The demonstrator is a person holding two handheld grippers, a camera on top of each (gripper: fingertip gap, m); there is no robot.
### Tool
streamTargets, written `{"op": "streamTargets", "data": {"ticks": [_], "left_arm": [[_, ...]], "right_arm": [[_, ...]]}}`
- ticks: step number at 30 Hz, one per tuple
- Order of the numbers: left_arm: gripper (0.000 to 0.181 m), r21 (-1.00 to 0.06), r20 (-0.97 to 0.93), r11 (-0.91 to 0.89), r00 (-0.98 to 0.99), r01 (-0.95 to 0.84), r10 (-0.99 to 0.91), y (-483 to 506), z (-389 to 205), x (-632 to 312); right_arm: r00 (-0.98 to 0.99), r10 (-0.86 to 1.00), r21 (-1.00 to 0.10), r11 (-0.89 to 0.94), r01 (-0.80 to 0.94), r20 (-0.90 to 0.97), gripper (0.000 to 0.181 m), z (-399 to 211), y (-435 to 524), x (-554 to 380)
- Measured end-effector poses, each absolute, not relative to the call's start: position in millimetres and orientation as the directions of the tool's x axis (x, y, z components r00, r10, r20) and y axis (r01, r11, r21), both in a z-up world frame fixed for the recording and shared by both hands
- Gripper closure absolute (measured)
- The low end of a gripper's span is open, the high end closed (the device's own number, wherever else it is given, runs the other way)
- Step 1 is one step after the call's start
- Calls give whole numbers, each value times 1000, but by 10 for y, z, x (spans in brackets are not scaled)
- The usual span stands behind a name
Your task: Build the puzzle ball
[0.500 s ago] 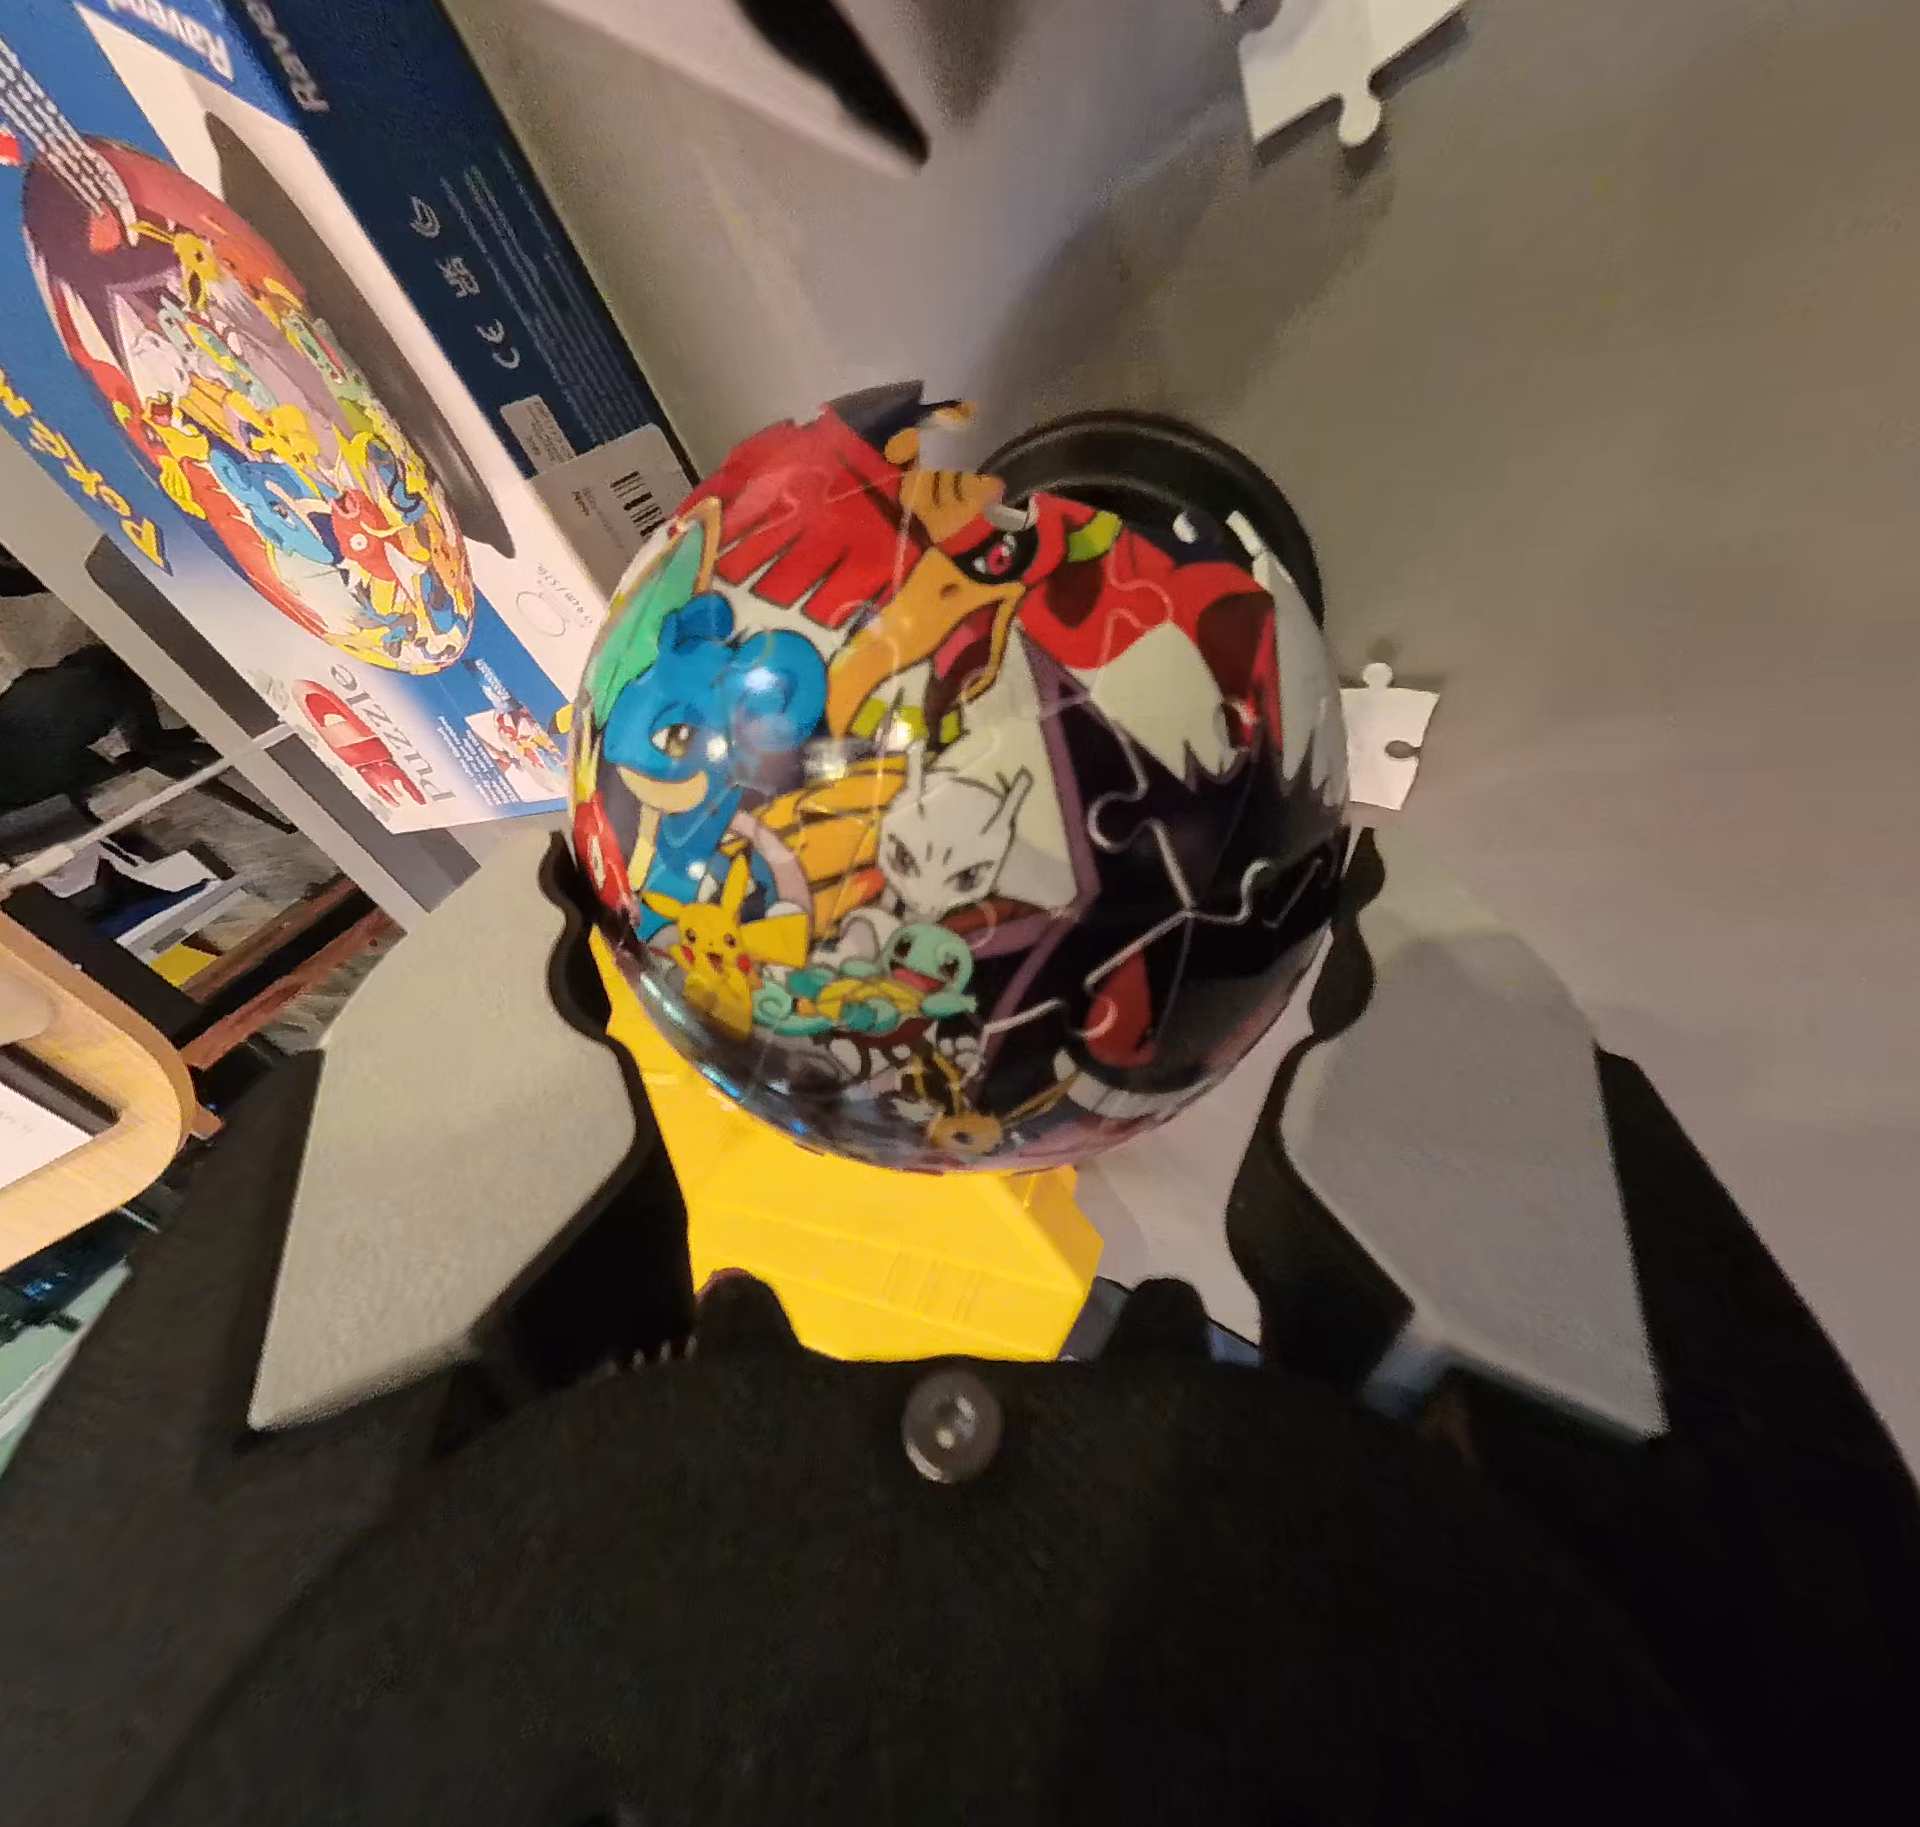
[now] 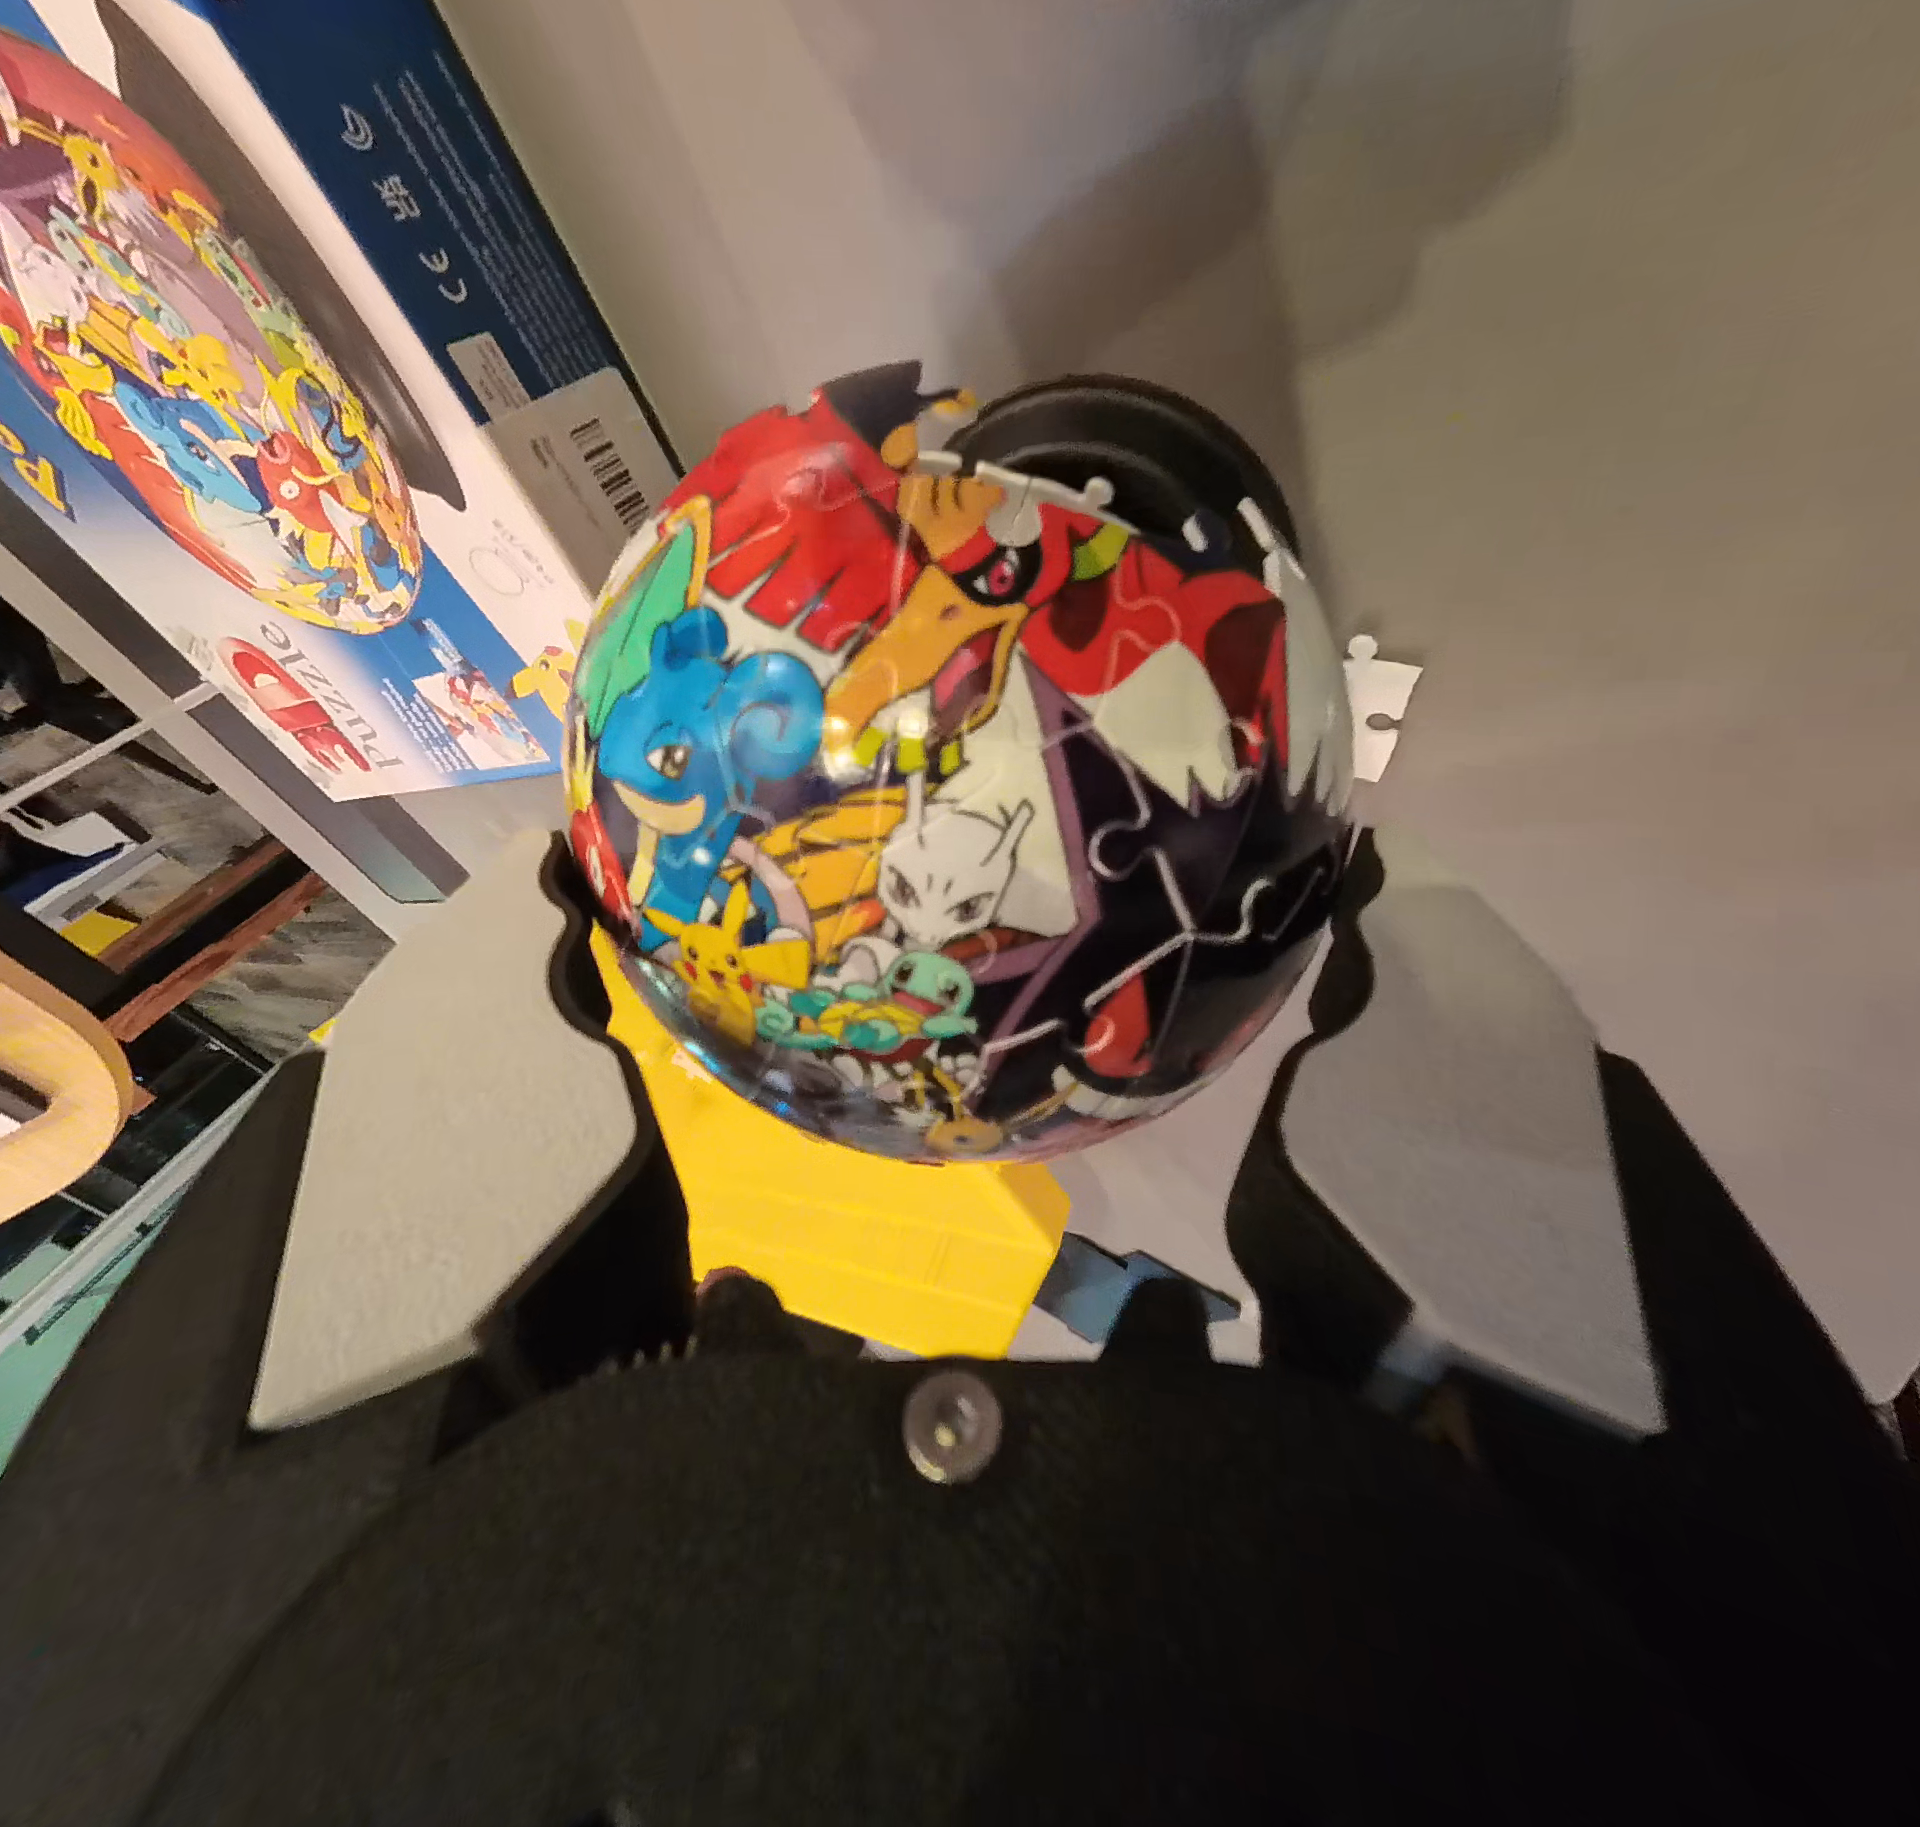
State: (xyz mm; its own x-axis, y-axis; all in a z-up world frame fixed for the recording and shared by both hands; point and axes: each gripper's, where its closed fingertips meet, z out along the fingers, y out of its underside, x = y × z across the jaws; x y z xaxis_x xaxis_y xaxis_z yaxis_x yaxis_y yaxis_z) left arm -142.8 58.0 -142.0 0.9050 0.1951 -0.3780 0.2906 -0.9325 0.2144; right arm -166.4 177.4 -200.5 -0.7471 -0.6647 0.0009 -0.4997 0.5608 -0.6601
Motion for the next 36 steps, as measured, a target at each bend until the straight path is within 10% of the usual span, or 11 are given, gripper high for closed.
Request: {"op": "streamTargets", "data": {"ticks": [36], "left_arm": [[53, 170, -471, -920, 849, 354, 240, 595, -1127, -1406]], "right_arm": [[-726, -688, -711, 504, -490, 13, 164, -2066, 1819, -1547]]}}
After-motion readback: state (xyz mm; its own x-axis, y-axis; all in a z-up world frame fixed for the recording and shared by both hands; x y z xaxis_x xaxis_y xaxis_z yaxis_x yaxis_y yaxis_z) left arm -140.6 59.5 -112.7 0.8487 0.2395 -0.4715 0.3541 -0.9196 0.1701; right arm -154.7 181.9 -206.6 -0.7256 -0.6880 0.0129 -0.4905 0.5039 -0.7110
